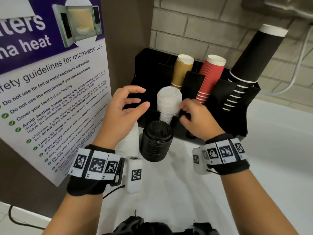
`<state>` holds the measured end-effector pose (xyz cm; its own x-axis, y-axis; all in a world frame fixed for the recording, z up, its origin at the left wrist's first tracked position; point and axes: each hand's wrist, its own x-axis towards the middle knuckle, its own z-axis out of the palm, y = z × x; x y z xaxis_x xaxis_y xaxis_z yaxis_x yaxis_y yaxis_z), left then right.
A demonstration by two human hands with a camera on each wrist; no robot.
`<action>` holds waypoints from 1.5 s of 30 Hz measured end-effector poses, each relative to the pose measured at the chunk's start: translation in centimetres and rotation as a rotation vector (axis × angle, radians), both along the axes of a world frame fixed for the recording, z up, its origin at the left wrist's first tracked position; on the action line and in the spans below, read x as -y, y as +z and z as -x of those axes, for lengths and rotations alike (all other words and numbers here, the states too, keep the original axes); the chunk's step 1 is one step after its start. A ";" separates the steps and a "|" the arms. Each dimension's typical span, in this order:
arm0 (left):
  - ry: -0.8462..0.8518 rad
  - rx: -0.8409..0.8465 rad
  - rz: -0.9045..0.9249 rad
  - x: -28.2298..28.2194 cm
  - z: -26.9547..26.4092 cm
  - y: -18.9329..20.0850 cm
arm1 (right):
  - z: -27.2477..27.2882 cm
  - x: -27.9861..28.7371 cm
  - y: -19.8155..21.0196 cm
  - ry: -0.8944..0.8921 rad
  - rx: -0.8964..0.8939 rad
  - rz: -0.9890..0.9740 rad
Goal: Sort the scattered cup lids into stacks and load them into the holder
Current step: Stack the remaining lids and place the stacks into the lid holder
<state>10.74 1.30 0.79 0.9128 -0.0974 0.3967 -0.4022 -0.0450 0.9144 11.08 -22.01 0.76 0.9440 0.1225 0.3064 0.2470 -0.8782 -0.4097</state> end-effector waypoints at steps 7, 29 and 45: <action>-0.001 -0.012 -0.013 0.0 0.2 0.2 | 0.6 -4.6 -2.3 0.212 -0.340 -0.145; -0.354 -0.162 -0.163 2.3 0.9 0.2 | 2.4 -3.4 0.4 0.344 -0.351 -1.082; -0.315 -0.070 -0.230 2.6 0.8 0.0 | 3.8 -2.4 0.8 0.345 -0.275 -1.122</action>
<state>9.96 -1.34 0.76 0.8481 -0.4560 0.2697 -0.3659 -0.1360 0.9206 7.23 -19.59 1.57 0.9645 0.1751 0.1978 0.1834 0.0953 -0.9784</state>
